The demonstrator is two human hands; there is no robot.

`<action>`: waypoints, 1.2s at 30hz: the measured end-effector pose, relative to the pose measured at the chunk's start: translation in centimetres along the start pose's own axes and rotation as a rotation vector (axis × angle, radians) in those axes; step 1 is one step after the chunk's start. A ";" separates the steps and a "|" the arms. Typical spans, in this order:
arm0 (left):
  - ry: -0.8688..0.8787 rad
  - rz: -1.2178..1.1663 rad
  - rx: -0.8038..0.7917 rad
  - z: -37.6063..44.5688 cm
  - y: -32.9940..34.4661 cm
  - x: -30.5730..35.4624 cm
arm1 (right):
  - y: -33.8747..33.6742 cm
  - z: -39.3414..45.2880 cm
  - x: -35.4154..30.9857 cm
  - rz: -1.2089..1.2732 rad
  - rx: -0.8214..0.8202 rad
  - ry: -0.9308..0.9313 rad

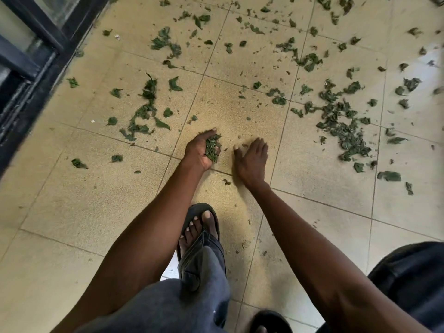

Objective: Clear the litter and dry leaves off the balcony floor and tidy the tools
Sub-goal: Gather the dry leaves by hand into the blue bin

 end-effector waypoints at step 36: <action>0.082 -0.133 0.057 -0.2 -4.4 3.8 | 2.3 4.1 -6.1 -0.301 -0.104 -0.541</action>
Point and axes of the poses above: each hand's wrist, its own z-axis towards the middle knuckle, its own y-axis out of the palm, x = y × z, the point moved 3 cm from there along z, towards the middle knuckle, and after that the axes turned 7 degrees about -z, right-handed, at the moved point
